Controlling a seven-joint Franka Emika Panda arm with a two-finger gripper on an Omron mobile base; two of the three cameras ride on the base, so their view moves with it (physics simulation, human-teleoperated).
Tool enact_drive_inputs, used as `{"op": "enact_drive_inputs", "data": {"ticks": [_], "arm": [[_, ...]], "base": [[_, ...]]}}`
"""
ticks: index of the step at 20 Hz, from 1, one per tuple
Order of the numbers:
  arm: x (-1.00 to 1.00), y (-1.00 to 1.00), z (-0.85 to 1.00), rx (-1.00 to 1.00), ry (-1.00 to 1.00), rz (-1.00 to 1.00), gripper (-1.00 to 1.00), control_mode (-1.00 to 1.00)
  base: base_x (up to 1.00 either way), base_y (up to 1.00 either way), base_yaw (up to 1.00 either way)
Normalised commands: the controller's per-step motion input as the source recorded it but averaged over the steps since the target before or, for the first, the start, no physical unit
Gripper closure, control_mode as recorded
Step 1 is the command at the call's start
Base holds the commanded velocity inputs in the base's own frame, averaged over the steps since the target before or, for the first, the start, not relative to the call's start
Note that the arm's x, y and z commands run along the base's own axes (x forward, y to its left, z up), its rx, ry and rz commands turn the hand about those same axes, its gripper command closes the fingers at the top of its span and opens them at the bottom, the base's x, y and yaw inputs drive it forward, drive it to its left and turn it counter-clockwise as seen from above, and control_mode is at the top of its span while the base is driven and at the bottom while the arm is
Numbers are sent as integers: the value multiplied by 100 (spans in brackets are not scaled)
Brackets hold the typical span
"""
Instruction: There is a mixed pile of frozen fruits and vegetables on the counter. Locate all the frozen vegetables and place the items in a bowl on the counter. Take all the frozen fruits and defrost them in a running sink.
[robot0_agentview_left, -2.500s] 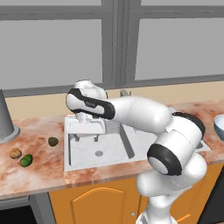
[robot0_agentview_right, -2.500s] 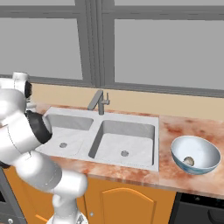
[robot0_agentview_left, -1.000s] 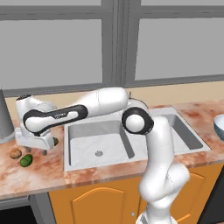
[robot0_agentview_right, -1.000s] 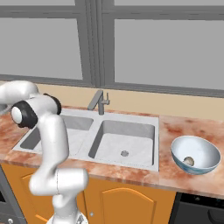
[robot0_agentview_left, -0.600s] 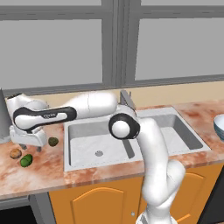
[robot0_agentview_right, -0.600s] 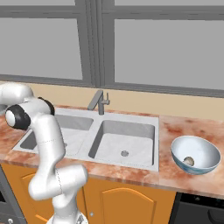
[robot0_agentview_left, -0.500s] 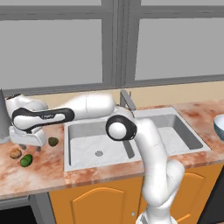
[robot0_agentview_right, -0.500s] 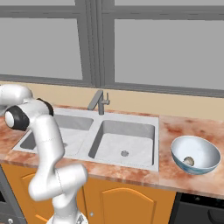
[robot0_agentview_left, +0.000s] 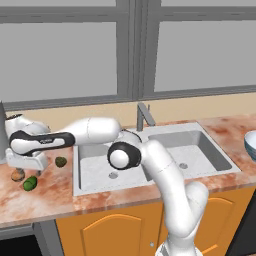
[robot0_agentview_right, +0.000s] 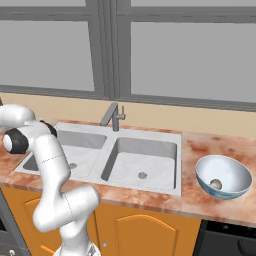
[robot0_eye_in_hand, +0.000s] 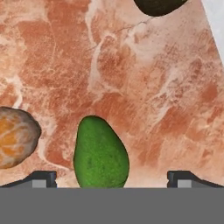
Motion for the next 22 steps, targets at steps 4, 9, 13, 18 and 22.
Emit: {"op": "enact_drive_inputs", "data": {"ticks": [4, 9, 13, 18, 22], "arm": [[7, 22, -27, 1, 2, 8, -100, -100], [-15, 1, -16, -1, 14, 5, -100, -100], [-18, -8, -20, 0, 22, 0, -100, -100], [-8, -24, -31, -1, 17, 0, -100, -100], [0, -7, -24, 0, 1, 0, 100, -100]], "base": [[0, 0, 0], [0, 0, 0], [0, 0, 0], [0, 0, 0], [0, 0, 0]]}}
